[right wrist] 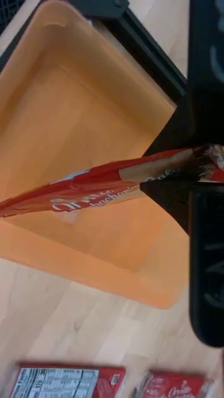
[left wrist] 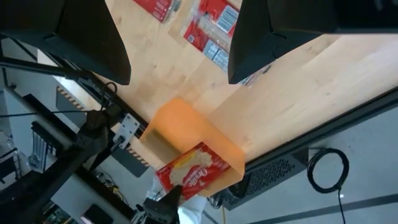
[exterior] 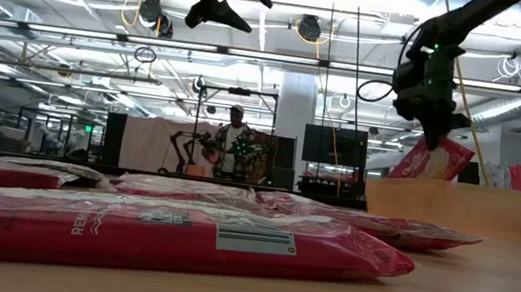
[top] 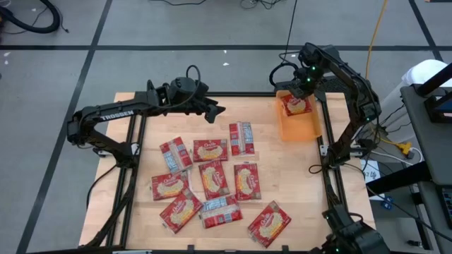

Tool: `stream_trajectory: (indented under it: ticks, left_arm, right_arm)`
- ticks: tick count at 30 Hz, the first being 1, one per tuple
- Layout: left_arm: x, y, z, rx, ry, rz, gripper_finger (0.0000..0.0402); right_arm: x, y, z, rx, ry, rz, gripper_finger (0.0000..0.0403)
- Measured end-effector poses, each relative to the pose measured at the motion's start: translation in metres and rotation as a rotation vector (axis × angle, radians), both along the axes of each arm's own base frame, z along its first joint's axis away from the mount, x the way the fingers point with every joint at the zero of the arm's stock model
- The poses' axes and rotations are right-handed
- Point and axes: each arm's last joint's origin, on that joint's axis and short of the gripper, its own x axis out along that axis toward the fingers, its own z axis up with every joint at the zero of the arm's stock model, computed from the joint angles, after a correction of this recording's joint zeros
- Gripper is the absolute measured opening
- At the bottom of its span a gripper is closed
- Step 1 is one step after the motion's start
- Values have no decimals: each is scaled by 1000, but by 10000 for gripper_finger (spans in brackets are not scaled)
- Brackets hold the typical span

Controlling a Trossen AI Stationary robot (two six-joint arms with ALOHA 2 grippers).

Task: Sort popcorn bags into baskets
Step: Put the red popcorn bag into the orange bin

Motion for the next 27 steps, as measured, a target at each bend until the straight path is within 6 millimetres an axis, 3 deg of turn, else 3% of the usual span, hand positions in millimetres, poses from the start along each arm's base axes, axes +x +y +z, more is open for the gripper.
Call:
stream_trajectory:
  ticks: [5, 19, 27]
  left_arm:
    - [-1, 3, 0, 7, 3, 9, 273]
    - [-4, 11, 0, 7, 3, 57, 273]
    - [-4, 12, 0, 23, 10, 90, 273]
  right_arm:
    - [2, -9, -10, -9, 0, 2, 28]
    - [4, -25, -25, -169, 78, 16, 153]
    - [3, -29, -27, -229, 136, 62, 175]
